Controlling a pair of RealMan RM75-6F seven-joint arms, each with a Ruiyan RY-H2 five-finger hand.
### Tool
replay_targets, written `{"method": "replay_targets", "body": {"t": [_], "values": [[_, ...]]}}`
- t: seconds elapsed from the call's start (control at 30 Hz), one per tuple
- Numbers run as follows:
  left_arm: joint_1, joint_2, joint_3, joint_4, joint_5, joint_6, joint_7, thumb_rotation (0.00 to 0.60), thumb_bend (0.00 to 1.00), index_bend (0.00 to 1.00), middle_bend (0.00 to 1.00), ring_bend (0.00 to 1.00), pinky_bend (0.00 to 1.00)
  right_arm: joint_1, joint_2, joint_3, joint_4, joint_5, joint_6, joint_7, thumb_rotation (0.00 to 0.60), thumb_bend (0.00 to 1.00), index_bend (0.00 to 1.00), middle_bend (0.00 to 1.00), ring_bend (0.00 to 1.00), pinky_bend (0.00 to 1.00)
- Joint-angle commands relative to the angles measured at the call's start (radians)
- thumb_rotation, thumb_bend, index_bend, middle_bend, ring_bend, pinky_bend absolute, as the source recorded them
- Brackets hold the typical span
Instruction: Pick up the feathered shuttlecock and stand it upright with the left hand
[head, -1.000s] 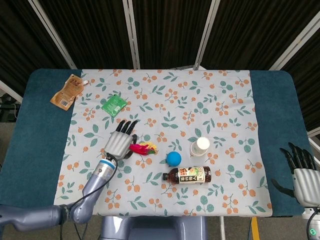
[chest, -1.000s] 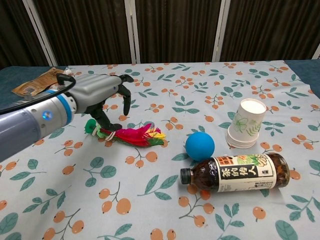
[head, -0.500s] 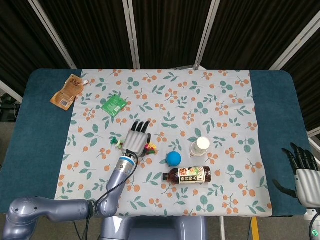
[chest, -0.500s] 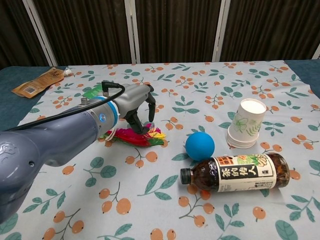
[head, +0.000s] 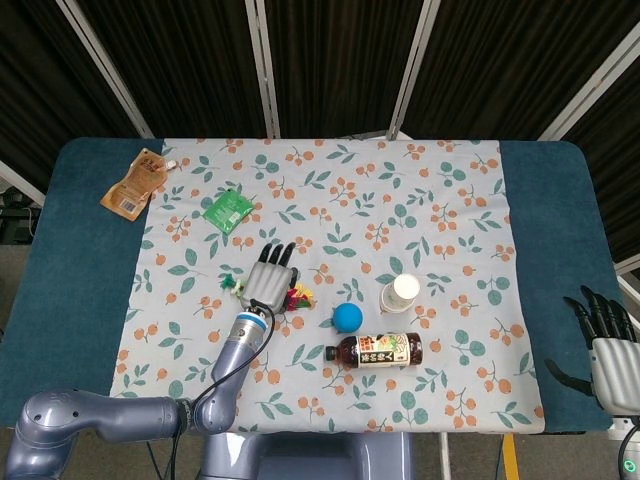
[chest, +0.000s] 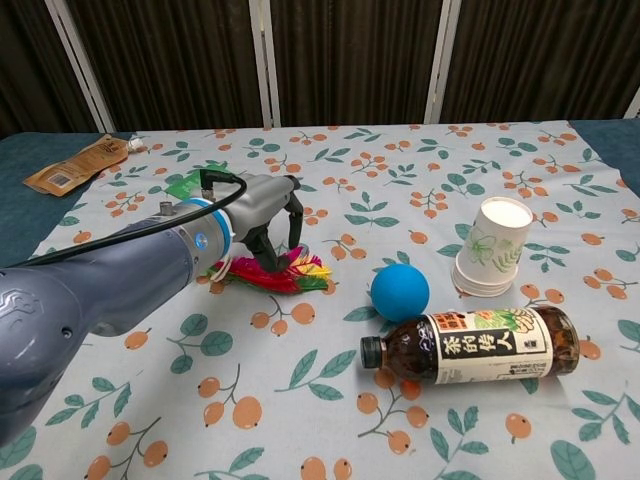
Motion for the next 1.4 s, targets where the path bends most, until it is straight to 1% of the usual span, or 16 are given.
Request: {"method": "replay_targets", "body": {"t": [0.03, 0.17, 0.43, 1.07, 1.4], "values": [[-0.002, -0.004, 0.003, -0.001, -0.009, 0.001, -0.006, 0.6, 0.41, 0.51, 0.0, 0.0, 0.0, 0.0, 0.0, 0.0, 0.0, 0.001, 0.0, 0.0, 0.6, 0.1, 0.14, 0.0, 0.0, 0.0], [-0.005, -0.006, 0.012, 0.0, -0.009, 0.006, -0.011, 0.6, 0.45, 0.51, 0.0, 0.0, 0.0, -0.001, 0.001, 0.001, 0.0, 0.002, 0.0, 0.002, 0.6, 0.1, 0.14, 0.0, 0.0, 0.0], [-0.01, 0.002, 0.022, 0.0, -0.015, 0.012, -0.016, 0.6, 0.47, 0.51, 0.0, 0.0, 0.0, -0.001, 0.001, 0.001, 0.0, 0.001, 0.0, 0.003, 0.6, 0.1, 0.14, 0.0, 0.0, 0.0], [-0.027, -0.005, 0.025, 0.013, -0.047, 0.014, -0.033, 0.6, 0.47, 0.51, 0.0, 0.0, 0.0, -0.002, 0.002, 0.001, -0.003, -0.002, 0.002, 0.006, 0.6, 0.1, 0.14, 0.0, 0.0, 0.0], [-0.03, -0.008, 0.035, 0.018, -0.041, 0.009, -0.046, 0.6, 0.48, 0.52, 0.0, 0.0, 0.0, -0.002, 0.001, 0.002, -0.002, -0.001, 0.002, 0.007, 0.6, 0.1, 0.14, 0.0, 0.0, 0.0]]}}
